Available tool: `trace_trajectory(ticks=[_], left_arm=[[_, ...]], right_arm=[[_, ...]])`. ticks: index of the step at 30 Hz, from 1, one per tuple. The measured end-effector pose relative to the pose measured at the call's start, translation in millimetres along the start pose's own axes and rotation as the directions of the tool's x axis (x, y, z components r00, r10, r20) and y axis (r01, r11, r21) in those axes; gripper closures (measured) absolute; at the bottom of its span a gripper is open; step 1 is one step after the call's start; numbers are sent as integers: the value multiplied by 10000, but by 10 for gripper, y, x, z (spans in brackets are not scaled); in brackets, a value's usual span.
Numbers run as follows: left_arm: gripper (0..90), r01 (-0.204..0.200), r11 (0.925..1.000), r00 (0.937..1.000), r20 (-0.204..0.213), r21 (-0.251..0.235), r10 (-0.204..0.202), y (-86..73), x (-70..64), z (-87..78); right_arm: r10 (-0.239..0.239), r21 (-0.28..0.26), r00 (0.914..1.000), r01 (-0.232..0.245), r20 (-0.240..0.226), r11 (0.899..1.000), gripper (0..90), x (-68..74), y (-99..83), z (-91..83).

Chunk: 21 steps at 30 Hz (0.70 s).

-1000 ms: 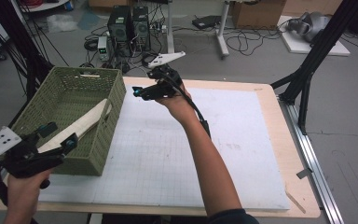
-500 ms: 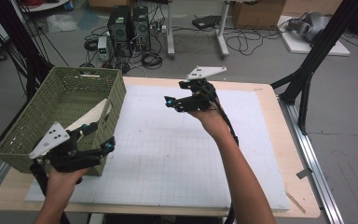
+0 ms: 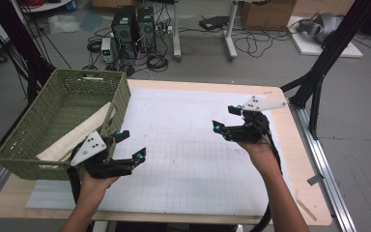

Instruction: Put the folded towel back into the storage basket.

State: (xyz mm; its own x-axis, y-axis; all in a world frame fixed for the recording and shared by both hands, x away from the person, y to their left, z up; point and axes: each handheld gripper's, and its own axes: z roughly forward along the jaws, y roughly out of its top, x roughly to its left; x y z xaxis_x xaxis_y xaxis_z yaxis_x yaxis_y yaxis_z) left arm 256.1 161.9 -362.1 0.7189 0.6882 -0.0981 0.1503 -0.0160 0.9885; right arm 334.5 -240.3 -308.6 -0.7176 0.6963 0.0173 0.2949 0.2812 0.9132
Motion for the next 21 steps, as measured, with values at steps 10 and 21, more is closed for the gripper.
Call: trace_trajectory(ticks=[10,21], left_arm=[[174,353,9985,9940,1017,418,-394,-205,-98,266],[171,-9,9964,9884,1515,846,-119,-403,-150,439]], right_arm=[[237,-6,9919,-238,1248,9997,188,46,-606,-456],[601,-150,9713,-582,2302,9982,171,126,-1133,-859]])
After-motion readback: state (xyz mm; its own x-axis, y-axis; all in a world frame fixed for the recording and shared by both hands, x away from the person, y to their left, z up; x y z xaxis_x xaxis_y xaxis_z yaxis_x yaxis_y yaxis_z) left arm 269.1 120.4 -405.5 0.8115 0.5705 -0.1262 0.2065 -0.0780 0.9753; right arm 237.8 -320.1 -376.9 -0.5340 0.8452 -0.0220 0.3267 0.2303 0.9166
